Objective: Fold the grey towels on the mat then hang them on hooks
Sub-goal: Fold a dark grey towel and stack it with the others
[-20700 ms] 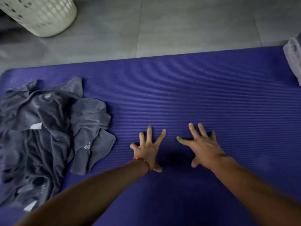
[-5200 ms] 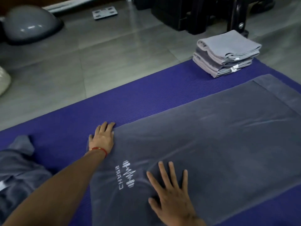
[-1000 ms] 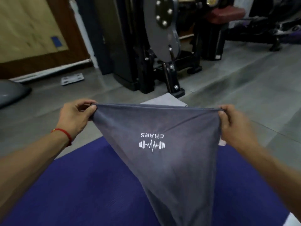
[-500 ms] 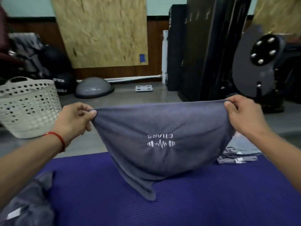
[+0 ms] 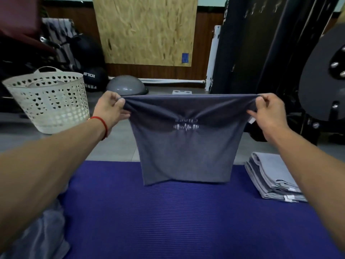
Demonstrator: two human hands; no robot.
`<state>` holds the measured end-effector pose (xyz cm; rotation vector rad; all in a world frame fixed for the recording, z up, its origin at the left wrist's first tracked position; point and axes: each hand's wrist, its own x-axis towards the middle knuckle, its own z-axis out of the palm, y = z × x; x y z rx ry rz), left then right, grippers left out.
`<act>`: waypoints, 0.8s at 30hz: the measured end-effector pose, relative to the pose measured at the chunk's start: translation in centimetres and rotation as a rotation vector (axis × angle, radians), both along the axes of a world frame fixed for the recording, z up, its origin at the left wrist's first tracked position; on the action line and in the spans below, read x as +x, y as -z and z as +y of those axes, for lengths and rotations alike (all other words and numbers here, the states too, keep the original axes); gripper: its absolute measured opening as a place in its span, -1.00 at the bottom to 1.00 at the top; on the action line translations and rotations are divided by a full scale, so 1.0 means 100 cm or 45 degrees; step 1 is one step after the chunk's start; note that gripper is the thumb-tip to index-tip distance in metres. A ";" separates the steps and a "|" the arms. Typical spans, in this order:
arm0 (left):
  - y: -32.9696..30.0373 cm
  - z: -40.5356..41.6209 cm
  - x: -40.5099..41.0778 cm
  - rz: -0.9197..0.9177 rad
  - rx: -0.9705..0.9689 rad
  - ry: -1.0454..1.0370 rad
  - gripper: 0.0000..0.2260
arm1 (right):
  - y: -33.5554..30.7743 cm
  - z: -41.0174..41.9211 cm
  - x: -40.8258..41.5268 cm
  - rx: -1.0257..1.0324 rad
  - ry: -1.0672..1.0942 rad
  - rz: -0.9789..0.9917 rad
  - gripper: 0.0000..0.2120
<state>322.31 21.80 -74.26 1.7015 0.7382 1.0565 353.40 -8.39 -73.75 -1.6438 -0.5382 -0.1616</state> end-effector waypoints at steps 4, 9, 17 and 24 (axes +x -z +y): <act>0.021 -0.025 -0.040 0.050 0.083 0.185 -0.86 | 0.034 -0.042 -0.027 0.073 -0.031 -0.066 -0.81; 0.155 -0.069 -0.130 0.441 -0.054 0.490 -0.92 | 0.165 -0.121 -0.087 -0.455 -0.210 -0.034 -0.78; 0.319 -0.166 -0.242 1.103 0.155 0.769 -0.85 | 0.286 -0.239 -0.149 -1.702 -0.847 -0.371 -0.79; 0.353 -0.215 -0.319 1.251 0.666 1.022 -0.85 | 0.297 -0.295 -0.209 -2.000 -1.391 -0.268 -0.91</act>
